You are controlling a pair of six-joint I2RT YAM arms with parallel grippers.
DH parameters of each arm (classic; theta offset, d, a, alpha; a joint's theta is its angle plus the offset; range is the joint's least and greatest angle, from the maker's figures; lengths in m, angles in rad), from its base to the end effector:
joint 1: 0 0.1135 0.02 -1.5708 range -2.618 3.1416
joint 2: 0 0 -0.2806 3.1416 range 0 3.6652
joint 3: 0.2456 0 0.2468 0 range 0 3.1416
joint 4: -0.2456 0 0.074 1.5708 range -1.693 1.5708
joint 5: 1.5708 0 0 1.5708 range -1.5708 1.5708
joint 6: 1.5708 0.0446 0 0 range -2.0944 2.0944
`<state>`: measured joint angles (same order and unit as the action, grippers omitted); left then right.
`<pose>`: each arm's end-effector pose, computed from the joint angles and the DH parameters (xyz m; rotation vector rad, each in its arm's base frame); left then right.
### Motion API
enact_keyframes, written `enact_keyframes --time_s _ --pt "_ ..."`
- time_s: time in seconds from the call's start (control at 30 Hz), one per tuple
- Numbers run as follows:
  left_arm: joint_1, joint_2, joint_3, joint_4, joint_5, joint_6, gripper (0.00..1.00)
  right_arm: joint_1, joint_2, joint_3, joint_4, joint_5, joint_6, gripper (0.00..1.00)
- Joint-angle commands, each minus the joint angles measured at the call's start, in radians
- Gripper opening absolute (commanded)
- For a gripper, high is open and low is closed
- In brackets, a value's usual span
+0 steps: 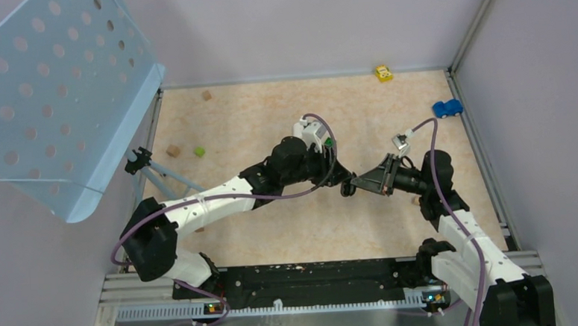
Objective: Insert the wireless bluetooth earbuds into the charging case
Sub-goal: Insert the left earbud into the left side groove of the charging case.
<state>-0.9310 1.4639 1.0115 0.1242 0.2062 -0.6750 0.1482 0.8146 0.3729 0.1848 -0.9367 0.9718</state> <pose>0.1974 -0.2806 0.3039 0.4230 2.0661 -1.2344 0.1595 0.0601 0.2440 0.0813 2.0405 1.5948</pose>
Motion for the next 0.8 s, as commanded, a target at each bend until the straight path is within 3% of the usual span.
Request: enact_keyframes --time_s 0.0,0.57,0.77 --pt "-0.005 -0.049 0.038 -0.028 -0.026 0.02 0.46 0.01 -0.003 0.006 0.049 -0.018 -0.001 0.0" --pt "-0.002 -0.149 0.015 -0.003 -0.1 0.015 0.5 0.01 0.008 0.006 0.003 0.026 -0.031 0.0" --pt "0.101 -0.235 -0.016 -0.061 -0.168 0.006 0.53 0.011 0.236 0.031 0.13 0.082 -0.032 0.0"
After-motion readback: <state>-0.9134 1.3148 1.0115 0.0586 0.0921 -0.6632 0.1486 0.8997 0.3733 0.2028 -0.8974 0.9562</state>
